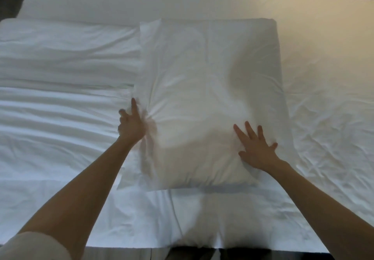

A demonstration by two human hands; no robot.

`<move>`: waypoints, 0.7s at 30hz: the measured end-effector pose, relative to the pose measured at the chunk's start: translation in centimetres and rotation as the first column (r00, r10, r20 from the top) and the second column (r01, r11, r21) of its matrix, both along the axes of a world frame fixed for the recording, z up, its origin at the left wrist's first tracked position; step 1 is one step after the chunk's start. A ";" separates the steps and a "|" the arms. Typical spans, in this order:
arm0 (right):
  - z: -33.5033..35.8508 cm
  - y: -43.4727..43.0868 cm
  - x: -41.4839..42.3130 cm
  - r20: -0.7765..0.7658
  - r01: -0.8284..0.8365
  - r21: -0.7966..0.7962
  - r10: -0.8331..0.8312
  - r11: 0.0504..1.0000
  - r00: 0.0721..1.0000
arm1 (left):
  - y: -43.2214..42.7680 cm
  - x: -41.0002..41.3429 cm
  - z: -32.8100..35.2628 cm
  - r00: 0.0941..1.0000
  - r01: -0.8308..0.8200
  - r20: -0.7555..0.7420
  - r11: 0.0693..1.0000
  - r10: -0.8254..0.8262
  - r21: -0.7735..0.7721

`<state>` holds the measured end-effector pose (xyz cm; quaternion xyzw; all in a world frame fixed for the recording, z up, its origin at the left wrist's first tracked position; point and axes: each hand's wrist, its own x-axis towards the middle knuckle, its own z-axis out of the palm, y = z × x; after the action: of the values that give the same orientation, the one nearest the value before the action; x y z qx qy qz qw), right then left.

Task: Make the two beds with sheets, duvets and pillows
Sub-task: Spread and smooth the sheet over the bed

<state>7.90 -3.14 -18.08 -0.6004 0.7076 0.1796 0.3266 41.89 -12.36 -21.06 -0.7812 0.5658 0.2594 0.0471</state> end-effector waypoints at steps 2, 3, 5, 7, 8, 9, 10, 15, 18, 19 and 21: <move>0.6 -0.4 0.9 0.153 0.148 -0.197 -0.119 0.969 0.981 | 0.8 -2.7 1.3 0.992 0.116 0.062 0.982 -0.108 -0.152; 0.9 -0.5 1.4 0.234 0.222 -0.324 -0.149 0.920 0.961 | 1.4 -4.6 1.7 0.985 0.170 0.051 0.962 -0.163 -0.215; 1.0 -0.7 2.3 0.275 0.246 -0.469 -0.124 0.848 0.953 | 3.1 -9.6 2.7 0.960 0.271 0.012 0.916 -0.280 -0.297; -0.2 -0.4 3.1 0.201 0.191 -0.478 -0.105 0.857 0.974 | 5.0 -14.5 2.4 0.927 0.337 -0.050 0.883 -0.372 -0.326; -1.4 0.1 3.2 0.137 0.153 -0.465 -0.100 0.872 0.985 | 5.8 -16.3 1.6 0.914 0.362 -0.070 0.881 -0.400 -0.306; -2.7 0.6 3.0 0.057 0.093 -0.459 -0.075 0.884 0.996 | 6.5 -17.2 0.4 0.908 0.383 -0.056 0.878 -0.414 -0.289; -4.0 1.3 2.5 -0.017 0.028 -0.461 -0.040 0.887 0.999 | 6.9 -17.4 -1.1 0.903 0.409 -0.016 0.868 -0.430 -0.281; -8.2 6.3 -4.3 -0.182 0.020 -0.360 -0.091 0.933 0.979 | 8.3 -10.3 -7.2 0.871 0.489 0.203 0.835 -0.448 -0.253; -8.6 8.4 -7.2 -0.137 0.250 -0.274 -0.295 0.929 0.946 | 9.0 -7.1 -7.2 0.896 0.441 0.178 0.860 -0.406 -0.257; -8.5 8.6 -7.2 -0.110 0.293 -0.257 -0.329 0.921 0.938 | 9.3 -6.8 -6.9 0.908 0.418 0.153 0.873 -0.391 -0.250; -7.8 8.1 -6.2 -0.077 0.330 -0.295 -0.367 0.896 0.927 | 9.6 -7.1 -5.8 0.933 0.360 0.120 0.900 -0.340 -0.245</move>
<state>1.65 4.94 -25.88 -0.4902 0.8417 0.0562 0.2191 34.81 -2.75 -26.83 -0.6753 0.7241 0.1398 0.0098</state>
